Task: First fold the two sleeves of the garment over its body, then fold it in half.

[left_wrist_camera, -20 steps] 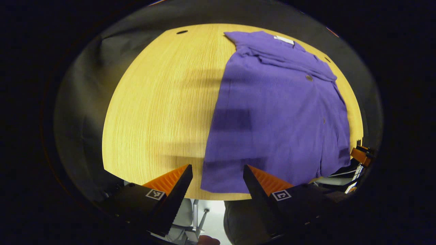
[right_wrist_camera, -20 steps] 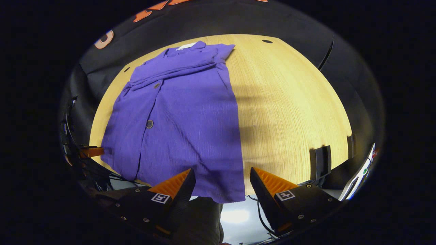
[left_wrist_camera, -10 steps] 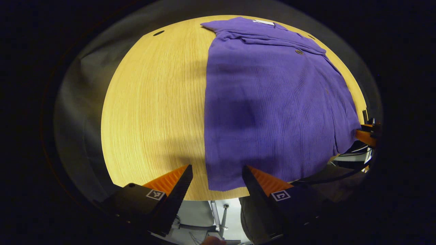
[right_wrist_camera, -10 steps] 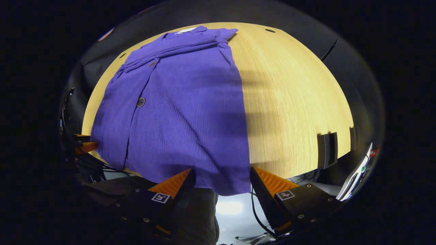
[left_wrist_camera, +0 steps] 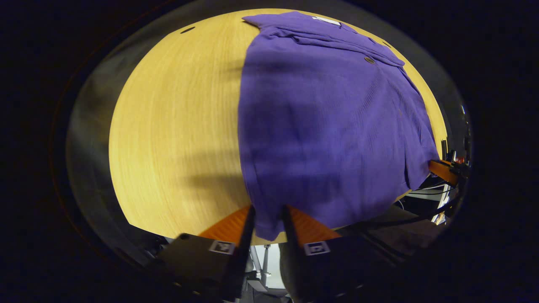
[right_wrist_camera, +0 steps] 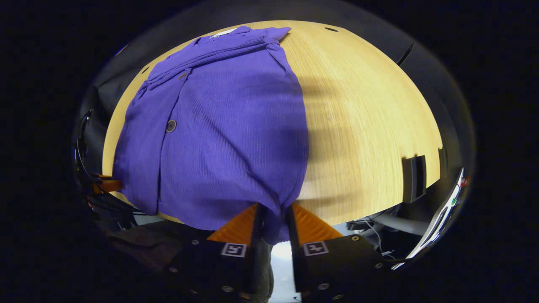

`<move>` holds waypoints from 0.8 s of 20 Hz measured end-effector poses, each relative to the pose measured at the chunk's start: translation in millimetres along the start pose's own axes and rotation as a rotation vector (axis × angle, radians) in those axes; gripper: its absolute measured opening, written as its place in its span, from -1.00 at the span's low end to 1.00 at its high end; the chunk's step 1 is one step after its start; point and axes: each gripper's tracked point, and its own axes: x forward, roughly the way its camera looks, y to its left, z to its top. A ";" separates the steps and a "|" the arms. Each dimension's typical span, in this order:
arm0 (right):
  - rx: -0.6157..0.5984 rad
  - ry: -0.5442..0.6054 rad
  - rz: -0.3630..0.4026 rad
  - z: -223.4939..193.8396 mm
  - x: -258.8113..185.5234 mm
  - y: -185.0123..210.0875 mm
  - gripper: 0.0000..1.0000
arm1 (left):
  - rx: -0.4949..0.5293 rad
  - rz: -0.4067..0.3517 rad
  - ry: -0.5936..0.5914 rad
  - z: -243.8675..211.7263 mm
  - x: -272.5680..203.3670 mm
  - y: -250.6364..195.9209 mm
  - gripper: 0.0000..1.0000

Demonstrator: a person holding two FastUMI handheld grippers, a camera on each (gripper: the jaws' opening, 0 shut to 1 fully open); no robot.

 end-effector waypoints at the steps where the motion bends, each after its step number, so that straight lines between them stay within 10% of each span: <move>1: 0.021 0.004 0.008 1.1 0.0 2.1 -0.63 | 0.014 0.003 0.019 -2.5 0.3 -1.9 -0.68; 3: 0.086 -0.015 0.037 9.9 -3.0 8.3 -0.87 | 0.062 0.001 0.031 -3.7 -3.8 -1.8 -0.69; 16: 0.118 -0.242 0.124 105.5 -75.2 58.0 -0.90 | 0.119 -0.176 -0.122 81.0 -74.1 -17.0 -0.82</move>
